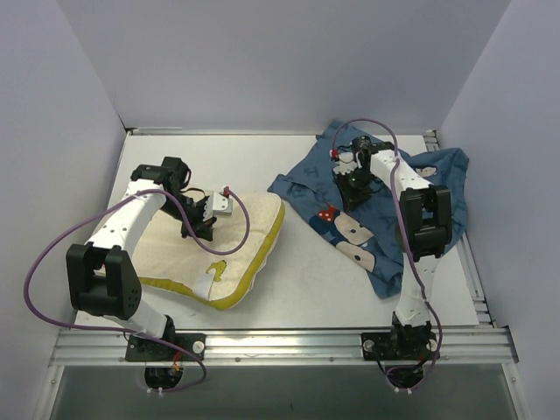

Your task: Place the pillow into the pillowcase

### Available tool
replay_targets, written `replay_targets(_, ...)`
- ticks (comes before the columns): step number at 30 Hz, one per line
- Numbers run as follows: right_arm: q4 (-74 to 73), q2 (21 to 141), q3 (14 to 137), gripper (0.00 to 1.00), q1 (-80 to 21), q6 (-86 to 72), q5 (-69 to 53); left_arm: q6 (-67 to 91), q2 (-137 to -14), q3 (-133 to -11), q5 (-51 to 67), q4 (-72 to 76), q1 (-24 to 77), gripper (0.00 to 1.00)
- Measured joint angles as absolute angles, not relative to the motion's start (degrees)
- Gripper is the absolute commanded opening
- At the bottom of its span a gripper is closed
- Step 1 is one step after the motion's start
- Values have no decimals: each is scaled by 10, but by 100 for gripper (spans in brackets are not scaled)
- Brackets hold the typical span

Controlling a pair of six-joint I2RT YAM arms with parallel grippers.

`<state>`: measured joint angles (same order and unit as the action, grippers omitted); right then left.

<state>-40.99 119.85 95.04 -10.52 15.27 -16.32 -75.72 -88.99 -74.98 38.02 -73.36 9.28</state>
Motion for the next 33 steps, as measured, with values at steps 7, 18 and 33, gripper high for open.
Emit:
replay_targets(7,-414,1200,950,25,-98,159,-156,-757,-890,-750,380,-734,93,0)
replay_targets(18,-414,1236,927,19,-103,175,-151,-756,-890,-750,380,-734,96,0)
replay_targets(33,-415,1241,997,0,-174,102,-225,-756,-889,-750,380,-735,96,0)
